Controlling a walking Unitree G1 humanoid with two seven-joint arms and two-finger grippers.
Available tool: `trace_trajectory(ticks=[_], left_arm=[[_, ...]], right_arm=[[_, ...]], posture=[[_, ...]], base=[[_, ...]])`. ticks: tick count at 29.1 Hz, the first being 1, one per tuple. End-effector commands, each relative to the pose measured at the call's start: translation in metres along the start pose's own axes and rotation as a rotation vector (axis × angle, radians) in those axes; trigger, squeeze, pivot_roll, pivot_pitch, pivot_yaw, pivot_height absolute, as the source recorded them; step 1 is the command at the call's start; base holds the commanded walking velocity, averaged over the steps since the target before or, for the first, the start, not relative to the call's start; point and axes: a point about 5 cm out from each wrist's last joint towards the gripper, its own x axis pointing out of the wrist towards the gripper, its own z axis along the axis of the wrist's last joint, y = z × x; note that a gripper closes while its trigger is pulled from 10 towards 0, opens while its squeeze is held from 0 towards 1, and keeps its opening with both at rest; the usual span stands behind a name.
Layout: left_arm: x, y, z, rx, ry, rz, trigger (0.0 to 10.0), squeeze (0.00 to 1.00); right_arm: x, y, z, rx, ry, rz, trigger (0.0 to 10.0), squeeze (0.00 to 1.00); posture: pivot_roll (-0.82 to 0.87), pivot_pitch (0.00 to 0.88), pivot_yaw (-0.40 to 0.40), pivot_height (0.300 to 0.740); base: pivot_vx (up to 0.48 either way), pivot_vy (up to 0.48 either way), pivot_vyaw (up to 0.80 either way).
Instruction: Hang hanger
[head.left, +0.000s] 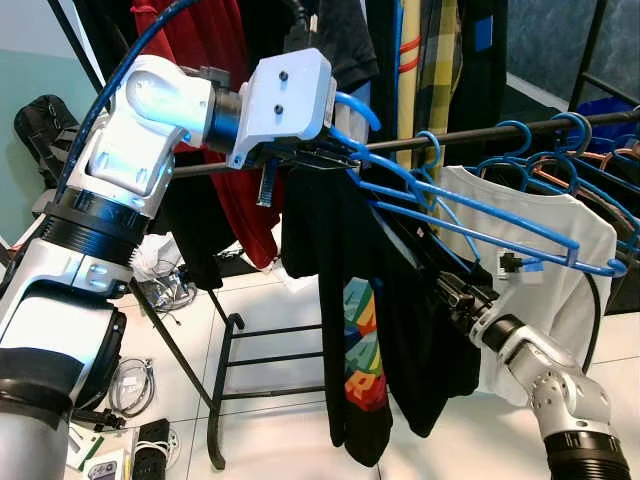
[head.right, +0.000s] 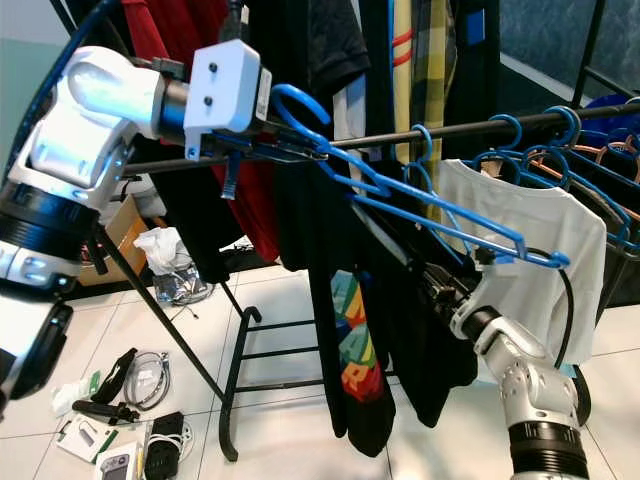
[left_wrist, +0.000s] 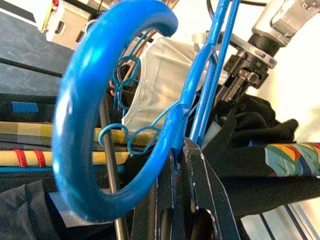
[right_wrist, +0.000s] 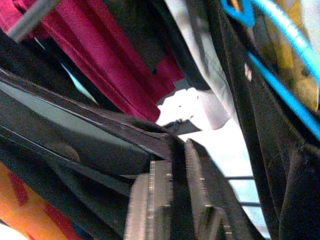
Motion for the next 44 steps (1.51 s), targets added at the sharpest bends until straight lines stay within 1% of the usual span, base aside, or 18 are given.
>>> trace_trajectory(ticks=[1, 7, 8, 10, 11, 13, 14, 16, 17, 19, 20, 23, 24, 28, 29, 35, 37, 44], left_arm=[[-0.014, -0.001, -0.009, 0.013, 0.065, 0.043, 9.8, 0.0], [-0.017, -0.002, -0.019, 0.021, 0.126, 0.057, 9.6, 0.0], [-0.02, -0.003, -0.024, 0.028, 0.162, 0.071, 9.4, 0.0], [-0.02, -0.003, -0.024, 0.028, 0.162, 0.071, 9.4, 0.0], [-0.023, -0.003, -0.03, 0.033, 0.205, 0.088, 9.3, 0.0], [-0.023, -0.003, -0.03, 0.033, 0.205, 0.088, 9.3, 0.0], [-0.025, -0.006, -0.037, 0.028, 0.246, 0.108, 9.3, 0.0], [-0.025, -0.006, -0.037, 0.028, 0.246, 0.108, 9.3, 0.0], [-0.029, -0.009, -0.047, 0.032, 0.3, 0.123, 9.3, 0.0], [-0.029, -0.009, -0.047, 0.032, 0.3, 0.123, 9.3, 0.0], [-0.032, -0.012, -0.053, 0.036, 0.34, 0.133, 9.3, 0.0], [-0.033, -0.015, -0.058, 0.041, 0.371, 0.139, 9.4, 0.0], [-0.034, -0.017, -0.062, 0.048, 0.393, 0.147, 9.8, 0.0], [-0.033, -0.02, -0.067, 0.056, 0.416, 0.161, 9.7, 0.0], [-0.032, -0.02, -0.068, 0.06, 0.429, 0.18, 9.9, 0.0], [-0.031, -0.019, -0.071, 0.055, 0.438, 0.217, 10.0, 0.0], [-0.029, -0.02, -0.073, 0.036, 0.428, 0.225, 10.0, 0.0], [-0.028, -0.021, -0.074, 0.035, 0.426, 0.229, 9.9, 0.0]], right_arm=[[-0.001, 0.001, 0.002, 0.034, -0.003, 0.022, 0.0, 0.0], [-0.004, 0.005, 0.015, 0.079, -0.066, 0.081, 0.0, 0.0], [-0.007, 0.006, 0.025, 0.139, -0.121, 0.118, 0.0, 0.0], [-0.007, 0.006, 0.025, 0.139, -0.121, 0.118, 0.0, 0.0], [-0.01, 0.008, 0.035, 0.18, -0.175, 0.157, 0.0, 0.0], [-0.01, 0.008, 0.035, 0.18, -0.175, 0.157, 0.0, 0.0], [-0.014, 0.012, 0.045, 0.217, -0.235, 0.202, 0.0, 0.0], [-0.014, 0.012, 0.045, 0.217, -0.235, 0.202, 0.0, 0.0], [-0.017, 0.014, 0.055, 0.256, -0.301, 0.228, 0.0, 0.0], [-0.017, 0.014, 0.055, 0.256, -0.301, 0.228, 0.0, 0.0], [-0.018, 0.015, 0.062, 0.285, -0.349, 0.247, 0.0, 0.0], [-0.018, 0.019, 0.067, 0.305, -0.381, 0.269, 0.0, 0.0], [-0.017, 0.021, 0.07, 0.314, -0.396, 0.281, 0.0, 0.0], [-0.014, 0.026, 0.072, 0.32, -0.4, 0.294, 0.0, 0.0], [-0.013, 0.028, 0.073, 0.318, -0.396, 0.299, 0.0, 0.0], [-0.011, 0.032, 0.071, 0.308, -0.371, 0.308, 0.0, 0.0], [-0.01, 0.034, 0.063, 0.289, -0.315, 0.307, 0.0, 0.0], [-0.01, 0.035, 0.059, 0.287, -0.289, 0.306, 0.0, 0.0]], posture=[[-0.1, 0.0, 0.121, 0.74], [-0.1, 0.0, 0.121, 0.74], [-0.1, 0.0, 0.119, 0.74], [-0.1, 0.0, 0.119, 0.74], [-0.1, 0.0, 0.119, 0.74], [-0.1, 0.0, 0.119, 0.74], [-0.1, 0.0, 0.122, 0.74], [-0.1, 0.0, 0.122, 0.74], [-0.11, 0.0, 0.123, 0.74], [-0.11, 0.0, 0.123, 0.74], [-0.1, 0.0, 0.125, 0.74], [-0.1, 0.0, 0.125, 0.74], [-0.1, 0.0, 0.125, 0.74], [-0.1, 0.0, 0.124, 0.74], [-0.1, 0.0, 0.123, 0.74], [-0.1, 0.0, 0.123, 0.74], [-0.1, 0.0, 0.123, 0.74], [-0.1, 0.0, 0.122, 0.74]], base=[[0.0, 0.0, 0.0], [0.0, 0.0, 0.0], [0.0, 0.0, 0.0], [0.0, 0.0, 0.0], [0.0, 0.0, 0.0], [0.0, 0.0, 0.0], [0.0, 0.0, 0.0], [0.0, 0.0, 0.0], [0.0, 0.0, 0.0], [0.0, 0.0, 0.0], [0.0, 0.0, 0.0], [0.0, 0.0, 0.0], [0.0, 0.0, 0.0], [0.0, 0.0, 0.0], [0.0, 0.0, 0.0], [0.0, 0.0, 0.0], [0.0, 0.0, 0.0], [0.0, 0.0, 0.0]])
